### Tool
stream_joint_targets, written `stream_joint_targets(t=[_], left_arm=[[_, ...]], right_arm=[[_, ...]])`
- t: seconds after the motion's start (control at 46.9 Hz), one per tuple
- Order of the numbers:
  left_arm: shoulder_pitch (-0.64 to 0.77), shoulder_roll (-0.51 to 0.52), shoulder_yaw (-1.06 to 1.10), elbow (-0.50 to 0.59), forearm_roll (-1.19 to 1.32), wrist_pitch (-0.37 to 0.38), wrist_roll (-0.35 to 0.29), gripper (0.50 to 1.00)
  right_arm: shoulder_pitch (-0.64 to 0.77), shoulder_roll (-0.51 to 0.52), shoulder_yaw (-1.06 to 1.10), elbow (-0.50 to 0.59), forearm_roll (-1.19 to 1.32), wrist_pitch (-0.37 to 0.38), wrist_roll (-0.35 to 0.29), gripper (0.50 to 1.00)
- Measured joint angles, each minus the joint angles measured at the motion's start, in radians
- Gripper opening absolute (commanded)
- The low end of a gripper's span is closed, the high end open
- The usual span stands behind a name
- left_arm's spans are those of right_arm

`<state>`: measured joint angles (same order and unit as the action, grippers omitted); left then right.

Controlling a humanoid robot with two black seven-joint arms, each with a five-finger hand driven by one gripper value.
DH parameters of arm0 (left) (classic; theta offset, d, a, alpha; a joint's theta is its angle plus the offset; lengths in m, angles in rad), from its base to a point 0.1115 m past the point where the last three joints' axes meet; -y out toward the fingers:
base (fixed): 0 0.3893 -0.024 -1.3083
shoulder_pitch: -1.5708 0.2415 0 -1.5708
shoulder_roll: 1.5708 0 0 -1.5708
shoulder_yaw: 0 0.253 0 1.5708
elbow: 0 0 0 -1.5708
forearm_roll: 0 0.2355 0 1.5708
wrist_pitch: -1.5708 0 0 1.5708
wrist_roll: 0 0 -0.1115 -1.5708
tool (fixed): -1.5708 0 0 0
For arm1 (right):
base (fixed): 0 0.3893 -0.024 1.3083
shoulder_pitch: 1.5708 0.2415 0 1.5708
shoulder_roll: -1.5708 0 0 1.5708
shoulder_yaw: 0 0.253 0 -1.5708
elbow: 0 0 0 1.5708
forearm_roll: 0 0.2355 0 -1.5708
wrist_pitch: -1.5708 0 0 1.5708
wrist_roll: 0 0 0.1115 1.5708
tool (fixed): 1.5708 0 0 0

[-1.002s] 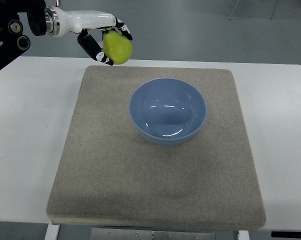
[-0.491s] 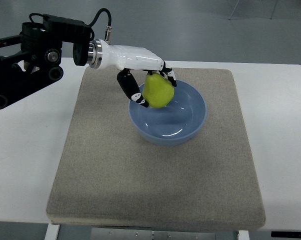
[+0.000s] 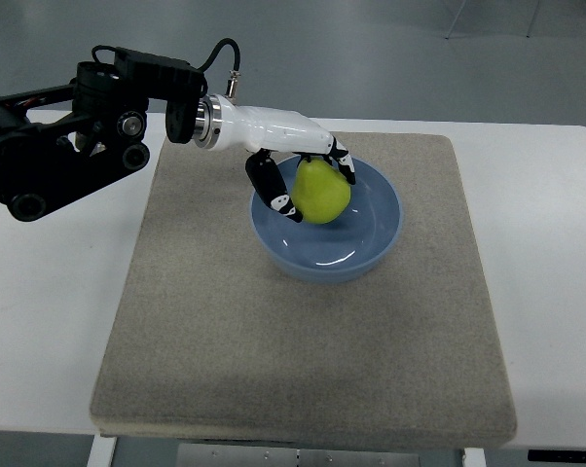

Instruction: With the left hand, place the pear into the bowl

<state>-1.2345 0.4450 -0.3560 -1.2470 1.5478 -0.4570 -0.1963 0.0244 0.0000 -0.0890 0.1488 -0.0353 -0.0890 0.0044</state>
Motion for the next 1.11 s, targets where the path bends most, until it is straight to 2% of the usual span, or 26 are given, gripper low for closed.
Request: stream_joint_targets(t=[0.085,0.171,0.512,0.64,0.917,1.109], left_arm=[[0.017,-0.001,0.002,0.006,0.0,0.0,0.0,0.96],[0.019,-0.002,0.005,0.006,0.0,0.0,0.001,0.99],[0.01,0.001,-0.004,0.019,-0.033,-0.019,0.002,0.994],[0.002,0.014,-0.016,0.052,-0.163,-0.011,0.002,0.994],[0.005,0.031,-0.03,0.277,-0.675,-0.008,0.001,0.994],[0.006,0.058,-0.03,0.42,-0.902,-0.017,0.001,0.994]], right_arm=[[0.0,0.0,0.0,0.0,0.0,0.0,0.0,0.924],[0.0,0.0,0.0,0.0,0.0,0.0,0.0,0.926],[0.0,0.0,0.0,0.0,0.0,0.0,0.0,0.924],[0.0,0.0,0.0,0.0,0.0,0.0,0.001,0.926],[0.0,0.0,0.0,0.0,0.0,0.0,0.001,0.924],[0.0,0.0,0.0,0.0,0.0,0.0,0.001,0.924]])
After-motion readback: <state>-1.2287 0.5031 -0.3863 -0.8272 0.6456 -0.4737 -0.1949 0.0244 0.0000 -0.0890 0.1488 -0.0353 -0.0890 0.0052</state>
